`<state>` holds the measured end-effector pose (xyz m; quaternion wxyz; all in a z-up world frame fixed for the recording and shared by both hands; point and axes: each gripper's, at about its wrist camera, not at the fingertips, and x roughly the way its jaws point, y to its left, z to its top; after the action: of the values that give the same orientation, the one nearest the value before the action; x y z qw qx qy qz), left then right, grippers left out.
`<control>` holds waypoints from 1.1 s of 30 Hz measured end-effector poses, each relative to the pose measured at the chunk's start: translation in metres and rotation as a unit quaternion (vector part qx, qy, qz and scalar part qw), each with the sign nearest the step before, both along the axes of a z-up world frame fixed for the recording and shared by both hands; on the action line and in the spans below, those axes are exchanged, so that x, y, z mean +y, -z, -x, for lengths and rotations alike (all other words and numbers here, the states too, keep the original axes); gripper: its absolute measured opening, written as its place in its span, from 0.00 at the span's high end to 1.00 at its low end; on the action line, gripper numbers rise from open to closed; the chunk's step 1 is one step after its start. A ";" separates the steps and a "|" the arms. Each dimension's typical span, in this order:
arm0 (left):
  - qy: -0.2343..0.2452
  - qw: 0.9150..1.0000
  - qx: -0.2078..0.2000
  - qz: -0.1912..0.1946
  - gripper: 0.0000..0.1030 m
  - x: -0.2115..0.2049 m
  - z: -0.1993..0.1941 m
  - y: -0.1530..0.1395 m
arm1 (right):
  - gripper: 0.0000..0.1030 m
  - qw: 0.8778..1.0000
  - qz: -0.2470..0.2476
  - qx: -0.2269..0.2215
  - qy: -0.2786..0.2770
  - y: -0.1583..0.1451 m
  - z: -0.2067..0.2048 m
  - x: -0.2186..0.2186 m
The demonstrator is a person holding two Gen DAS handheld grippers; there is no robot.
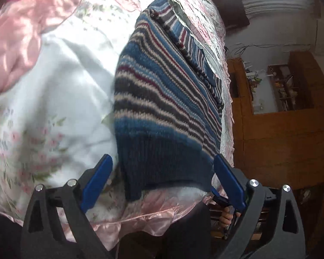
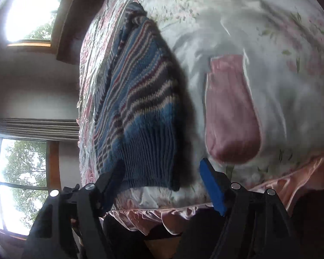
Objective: Fold small clothes
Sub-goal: 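Grasp the sweater hem with both grippers and lift it, then fold the held hem toward the collar with both grippers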
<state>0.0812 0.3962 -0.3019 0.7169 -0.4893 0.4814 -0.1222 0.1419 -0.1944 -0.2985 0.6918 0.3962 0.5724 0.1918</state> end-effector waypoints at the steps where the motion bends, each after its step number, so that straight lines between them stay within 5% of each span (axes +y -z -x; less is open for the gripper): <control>1: -0.004 1.000 0.006 0.007 0.09 -0.003 0.006 0.006 | 0.31 1.000 0.004 -0.001 0.000 0.001 0.006 0.005; 6: -0.007 0.998 0.041 0.054 0.09 -0.019 0.013 0.035 | 0.47 1.000 -0.012 0.009 0.019 0.011 0.009 0.010; 14: -0.038 0.996 0.056 0.066 0.11 -0.022 0.002 0.043 | 0.59 0.999 -0.011 0.025 0.035 0.027 0.004 0.022; 16: -0.025 0.996 0.057 0.062 0.28 -0.028 -0.003 0.041 | 0.61 0.999 -0.017 0.026 0.036 0.028 0.006 0.022; 23: -0.017 0.996 0.074 0.053 0.57 -0.036 -0.010 0.045 | 0.63 0.999 -0.023 0.025 0.037 0.027 0.006 0.018; 29: -0.033 0.995 0.081 0.056 0.90 -0.030 -0.004 0.054 | 0.79 0.999 -0.017 0.022 0.021 0.025 0.003 0.028; 30: -0.036 0.994 0.083 0.057 0.90 -0.029 -0.002 0.055 | 0.88 0.999 -0.013 0.020 0.022 0.024 0.003 0.029; 33: -0.042 0.994 0.081 0.062 0.92 -0.028 0.001 0.057 | 0.91 1.000 -0.010 0.015 0.019 0.022 0.002 0.031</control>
<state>0.0798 0.3682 -0.3594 0.6483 -0.5608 0.5085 -0.0815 0.1396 -0.1631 -0.3205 0.6828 0.4170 0.5728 0.1782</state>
